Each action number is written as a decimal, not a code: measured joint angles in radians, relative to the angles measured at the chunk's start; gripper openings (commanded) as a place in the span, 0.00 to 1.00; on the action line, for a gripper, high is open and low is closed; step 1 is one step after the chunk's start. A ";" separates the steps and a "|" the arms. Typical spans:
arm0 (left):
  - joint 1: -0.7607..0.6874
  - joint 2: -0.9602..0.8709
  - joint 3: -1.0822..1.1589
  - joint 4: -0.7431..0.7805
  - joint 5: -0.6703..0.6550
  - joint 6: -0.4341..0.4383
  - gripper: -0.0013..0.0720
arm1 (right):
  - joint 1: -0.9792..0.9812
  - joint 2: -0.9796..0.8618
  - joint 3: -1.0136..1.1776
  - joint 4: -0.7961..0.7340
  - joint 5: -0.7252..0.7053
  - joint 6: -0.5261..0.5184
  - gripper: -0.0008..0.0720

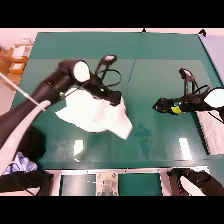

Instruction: Fold the shirts.

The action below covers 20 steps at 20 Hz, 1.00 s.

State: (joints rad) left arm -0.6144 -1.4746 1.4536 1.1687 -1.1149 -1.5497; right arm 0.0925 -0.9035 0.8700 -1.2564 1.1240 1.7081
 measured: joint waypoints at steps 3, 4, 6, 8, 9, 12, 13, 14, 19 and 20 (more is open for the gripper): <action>0.070 -0.011 0.059 0.018 -0.083 0.034 0.99 | -0.018 0.000 0.018 0.006 0.014 0.004 0.72; 0.115 -0.006 0.082 0.046 -0.125 0.041 0.99 | -0.021 0.000 0.014 0.013 0.014 0.005 0.72; 0.224 0.011 0.110 0.103 -0.197 0.050 0.99 | -0.023 -0.005 -0.021 0.054 -0.011 0.001 0.72; 0.343 0.022 0.104 0.141 -0.269 0.055 0.99 | -0.008 -0.030 -0.068 0.122 -0.063 -0.022 0.76; 0.399 0.027 0.085 0.152 -0.296 0.058 0.99 | 0.006 -0.054 -0.085 0.169 -0.092 -0.044 0.75; 0.555 0.034 -0.040 0.174 -0.348 0.066 0.99 | 0.054 -0.157 -0.089 0.307 -0.170 -0.128 0.75; 0.594 0.034 -0.095 0.177 -0.356 0.070 0.99 | 0.068 -0.198 -0.074 0.346 -0.188 -0.153 0.76; 0.634 0.035 -0.155 0.182 -0.355 0.075 0.99 | 0.076 -0.236 -0.055 0.372 -0.203 -0.170 0.76; 0.724 0.037 -0.423 0.159 -0.247 0.101 0.99 | 0.095 -0.392 0.039 0.439 -0.233 -0.214 0.75; 0.729 0.036 -0.460 0.137 -0.207 0.107 0.99 | 0.097 -0.418 0.047 0.446 -0.231 -0.219 0.75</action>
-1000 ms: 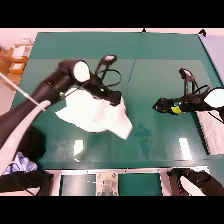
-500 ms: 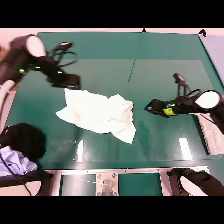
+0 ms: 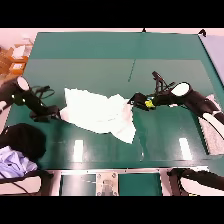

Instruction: Fold the shirts.

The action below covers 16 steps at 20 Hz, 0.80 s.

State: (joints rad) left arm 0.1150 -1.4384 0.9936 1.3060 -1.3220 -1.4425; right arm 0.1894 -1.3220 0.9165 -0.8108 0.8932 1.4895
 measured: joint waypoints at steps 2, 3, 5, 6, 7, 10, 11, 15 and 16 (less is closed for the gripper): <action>0.010 0.003 -0.051 -0.071 0.059 0.017 0.72 | 0.006 -0.043 0.010 0.009 0.007 -0.005 0.40; 0.012 0.003 -0.067 -0.113 0.092 0.033 0.62 | 0.010 -0.063 0.013 0.013 0.013 -0.008 0.29; 0.012 -0.002 -0.089 -0.218 0.177 0.076 0.31 | 0.014 -0.087 0.017 0.019 0.017 -0.019 0.04; 0.014 -0.003 -0.097 -0.250 0.208 0.097 0.06 | 0.016 -0.095 0.019 0.021 0.019 -0.027 0.04; 0.016 -0.005 -0.102 -0.280 0.240 0.122 0.05 | 0.017 -0.100 0.020 0.022 0.019 -0.035 0.04; 0.015 -0.002 -0.103 -0.386 0.265 0.176 0.05 | 0.017 -0.103 0.031 0.026 0.029 -0.057 0.04; 0.015 0.002 -0.098 -0.410 0.272 0.188 0.05 | 0.013 -0.099 0.037 0.026 0.033 -0.061 0.04; 0.017 0.051 -0.059 -0.443 0.264 0.210 0.05 | -0.024 -0.045 0.082 0.027 0.072 -0.072 0.04; 0.017 0.077 -0.039 -0.443 0.258 0.212 0.05 | -0.043 -0.020 0.101 0.027 0.088 -0.073 0.04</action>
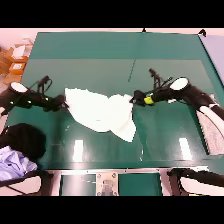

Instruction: Fold the shirts.

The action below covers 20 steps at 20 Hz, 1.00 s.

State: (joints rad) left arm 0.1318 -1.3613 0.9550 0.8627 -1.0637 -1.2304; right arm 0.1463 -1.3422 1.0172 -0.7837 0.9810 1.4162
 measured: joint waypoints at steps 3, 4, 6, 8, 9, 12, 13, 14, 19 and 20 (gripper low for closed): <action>0.000 0.117 0.114 0.001 -0.030 0.005 0.05 | -0.073 0.107 0.084 0.000 0.052 -0.003 0.04; 0.000 0.161 0.167 0.002 -0.042 0.005 0.05 | -0.102 0.151 0.119 0.000 0.066 -0.003 0.04; 0.000 0.252 0.303 0.005 -0.059 0.004 0.05 | -0.170 0.247 0.209 0.002 0.082 -0.003 0.04; 0.000 0.327 0.465 0.015 -0.066 -0.003 0.05 | -0.245 0.344 0.308 0.003 0.091 -0.004 0.04; 0.000 0.357 0.554 0.021 -0.067 -0.009 0.05 | -0.282 0.390 0.354 0.003 0.092 -0.005 0.04; 0.000 0.407 0.799 0.053 -0.081 -0.031 0.05 | -0.386 0.527 0.468 0.002 0.091 -0.010 0.04; 0.000 0.416 0.872 0.064 -0.087 -0.039 0.05 | -0.414 0.571 0.492 -0.003 0.090 -0.012 0.04; 0.000 0.423 0.932 0.080 -0.091 -0.048 0.05 | -0.435 0.608 0.507 -0.012 0.089 -0.013 0.04; 0.000 0.415 1.040 0.239 -0.176 -0.116 0.05 | -0.479 0.728 0.537 -0.081 0.091 -0.014 0.04; 0.000 0.406 1.026 0.259 -0.209 -0.127 0.05 | -0.481 0.737 0.533 -0.087 0.092 -0.014 0.04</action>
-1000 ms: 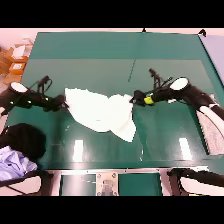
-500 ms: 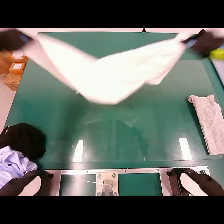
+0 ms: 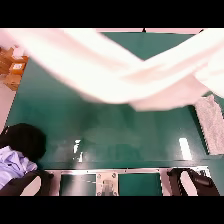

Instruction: Fold the shirts.

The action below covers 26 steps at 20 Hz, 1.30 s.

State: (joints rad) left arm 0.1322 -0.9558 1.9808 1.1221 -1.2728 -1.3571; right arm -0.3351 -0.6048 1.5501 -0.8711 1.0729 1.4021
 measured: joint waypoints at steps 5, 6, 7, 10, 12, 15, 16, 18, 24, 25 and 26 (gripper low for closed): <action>0.000 -0.066 -0.280 -0.021 -0.101 -0.016 0.05 | -0.006 0.010 -0.203 0.003 -0.013 -0.013 0.04; 0.000 -0.088 -0.372 -0.052 -0.100 -0.002 0.05 | -0.004 0.003 -0.282 0.016 -0.025 -0.022 0.04; 0.000 -0.111 -0.457 -0.078 -0.084 0.015 0.05 | 0.001 -0.008 -0.379 0.029 -0.042 -0.034 0.04; 0.000 -0.221 -0.698 -0.155 0.036 0.066 0.05 | 0.015 -0.068 -0.677 0.049 -0.113 -0.060 0.04; 0.000 -0.328 -0.792 -0.223 0.121 0.104 0.05 | 0.019 -0.130 -0.846 0.057 -0.176 -0.069 0.04; 0.000 -0.476 -0.843 -0.371 0.201 0.181 0.92 | 0.023 -0.235 -0.989 0.068 -0.241 -0.089 0.04; 0.002 -0.506 -0.840 -0.415 0.209 0.200 0.85 | 0.023 -0.263 -1.009 0.068 -0.254 -0.094 0.04; 0.020 -0.544 -0.800 -0.454 0.193 0.212 0.82 | 0.023 -0.304 -1.029 0.069 -0.267 -0.105 0.04; 0.097 -0.495 -0.754 -0.291 -0.090 0.083 0.82 | 0.013 -0.343 -1.023 0.069 -0.285 -0.124 0.04; 0.101 -0.460 -0.790 -0.261 -0.110 0.064 0.82 | 0.011 -0.345 -1.022 0.069 -0.285 -0.129 0.04; 0.105 -0.416 -0.843 -0.238 -0.119 0.050 0.82 | 0.011 -0.347 -1.022 0.068 -0.285 -0.133 0.04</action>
State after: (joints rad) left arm 0.2367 -1.3716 1.1374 0.8845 -1.3922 -1.3071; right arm -0.3244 -0.9516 0.5285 -0.8032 0.7876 1.2690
